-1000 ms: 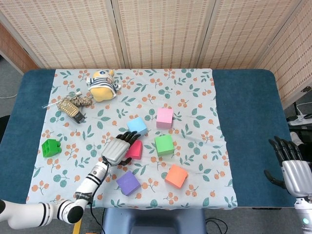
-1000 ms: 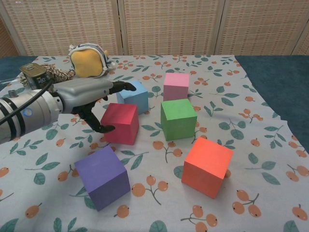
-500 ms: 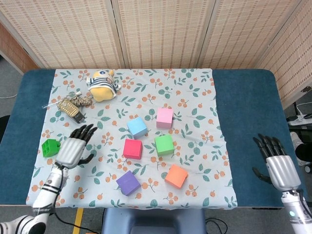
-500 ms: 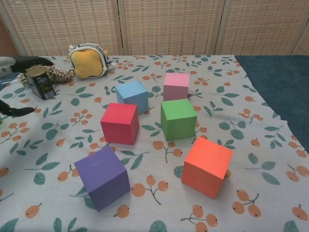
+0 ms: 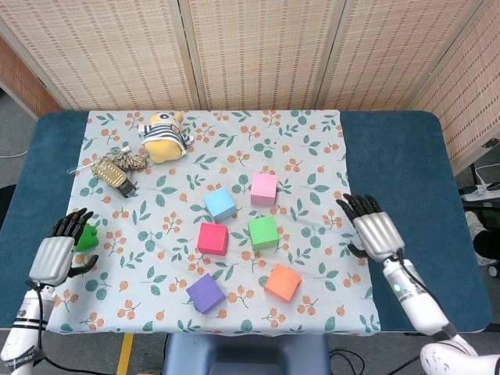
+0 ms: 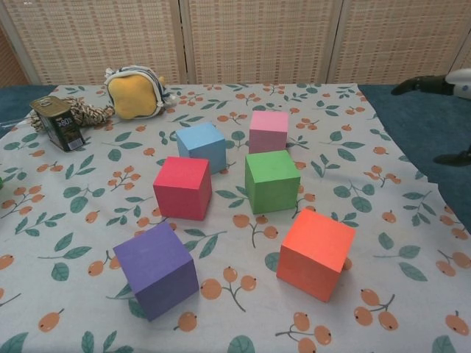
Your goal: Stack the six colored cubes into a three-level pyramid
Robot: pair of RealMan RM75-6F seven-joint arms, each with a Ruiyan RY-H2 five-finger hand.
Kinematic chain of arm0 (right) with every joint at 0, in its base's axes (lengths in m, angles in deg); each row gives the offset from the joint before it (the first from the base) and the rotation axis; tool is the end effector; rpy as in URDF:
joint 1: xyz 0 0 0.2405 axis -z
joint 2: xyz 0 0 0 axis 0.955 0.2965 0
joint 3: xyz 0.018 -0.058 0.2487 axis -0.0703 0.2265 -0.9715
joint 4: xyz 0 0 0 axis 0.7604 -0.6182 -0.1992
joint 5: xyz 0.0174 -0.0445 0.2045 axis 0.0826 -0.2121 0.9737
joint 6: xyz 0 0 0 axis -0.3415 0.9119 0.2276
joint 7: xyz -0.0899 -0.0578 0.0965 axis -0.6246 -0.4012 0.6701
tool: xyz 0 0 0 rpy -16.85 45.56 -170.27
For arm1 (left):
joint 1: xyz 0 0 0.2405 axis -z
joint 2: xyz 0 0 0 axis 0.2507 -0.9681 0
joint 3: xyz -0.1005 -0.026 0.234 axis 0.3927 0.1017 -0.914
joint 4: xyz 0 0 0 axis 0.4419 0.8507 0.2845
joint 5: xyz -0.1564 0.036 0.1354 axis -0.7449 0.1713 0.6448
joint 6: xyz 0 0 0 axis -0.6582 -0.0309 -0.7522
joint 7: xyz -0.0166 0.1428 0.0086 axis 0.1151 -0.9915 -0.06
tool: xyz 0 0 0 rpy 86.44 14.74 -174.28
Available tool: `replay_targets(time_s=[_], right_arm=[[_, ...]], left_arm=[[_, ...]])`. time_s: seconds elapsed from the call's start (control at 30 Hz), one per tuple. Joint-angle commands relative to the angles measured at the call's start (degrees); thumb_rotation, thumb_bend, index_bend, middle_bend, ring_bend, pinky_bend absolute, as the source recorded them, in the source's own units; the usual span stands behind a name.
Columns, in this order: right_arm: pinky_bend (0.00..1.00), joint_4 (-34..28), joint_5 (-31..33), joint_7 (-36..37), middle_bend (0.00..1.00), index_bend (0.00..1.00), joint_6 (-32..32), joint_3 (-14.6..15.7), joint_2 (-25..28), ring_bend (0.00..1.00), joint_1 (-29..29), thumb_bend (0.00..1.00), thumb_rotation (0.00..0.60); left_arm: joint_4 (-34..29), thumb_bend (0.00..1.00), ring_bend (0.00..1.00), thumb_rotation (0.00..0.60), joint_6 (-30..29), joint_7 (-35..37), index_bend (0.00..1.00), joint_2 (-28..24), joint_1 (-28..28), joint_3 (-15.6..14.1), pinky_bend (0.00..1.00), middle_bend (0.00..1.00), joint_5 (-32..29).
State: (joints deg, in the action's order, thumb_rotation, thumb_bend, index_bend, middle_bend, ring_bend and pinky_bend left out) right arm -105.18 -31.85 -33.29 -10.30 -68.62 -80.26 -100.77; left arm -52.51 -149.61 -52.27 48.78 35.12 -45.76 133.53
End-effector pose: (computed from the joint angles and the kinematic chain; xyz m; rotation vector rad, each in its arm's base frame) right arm -0.2037 -0.2924 0.0882 1.7667 -0.9061 0.6910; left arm -0.3080 0.2554 0.1074 -1.4844 -0.9936 -0.9126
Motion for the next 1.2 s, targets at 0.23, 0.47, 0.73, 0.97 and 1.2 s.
replay_targets(time_s=[0.23,0.47,0.73,0.97,1.2], right_arm=[[0.0,-2.5,28.8,-17.7,0.0,0.0,0.4,-3.7,-11.4,0.0,-18.7,0.17,0.6],[0.0,0.4,36.8,-20.1,0.0,0.0,-1.6,-2.9,-16.1,0.0,-25.0,0.17,0.6],[0.0,7.2,39.8,-21.7,0.0,0.0,-3.5,-1.8,-22.5,0.0,-30.0,0.17,0.6],[0.0,10.0,40.9,-22.3,0.0,0.15,-5.1,-0.5,-25.1,0.0,-31.7,0.17,0.6],[0.03,12.2,39.8,-20.6,0.06,0.46,-7.0,-0.2,-27.5,0.0,-31.8,0.17,0.6]], left_arm=[[0.8,0.31,0.0,0.6,-0.2,-1.7,0.0,-0.1,-1.7,1.5,0.09,0.01,1.3],[0.6,0.31,0.0,0.6,1.8,-1.9,0.0,-0.3,-1.8,2.5,0.09,0.01,0.8],[1.0,0.31,0.0,0.6,3.0,-0.9,0.0,-0.4,-1.9,3.5,0.09,0.0,1.2],[0.9,0.31,0.0,0.6,3.4,-0.7,0.0,-0.7,-2.3,4.1,0.09,0.0,1.1],[0.6,0.31,0.0,0.6,3.4,-0.8,0.0,-0.9,-2.7,4.6,0.09,0.0,1.6]])
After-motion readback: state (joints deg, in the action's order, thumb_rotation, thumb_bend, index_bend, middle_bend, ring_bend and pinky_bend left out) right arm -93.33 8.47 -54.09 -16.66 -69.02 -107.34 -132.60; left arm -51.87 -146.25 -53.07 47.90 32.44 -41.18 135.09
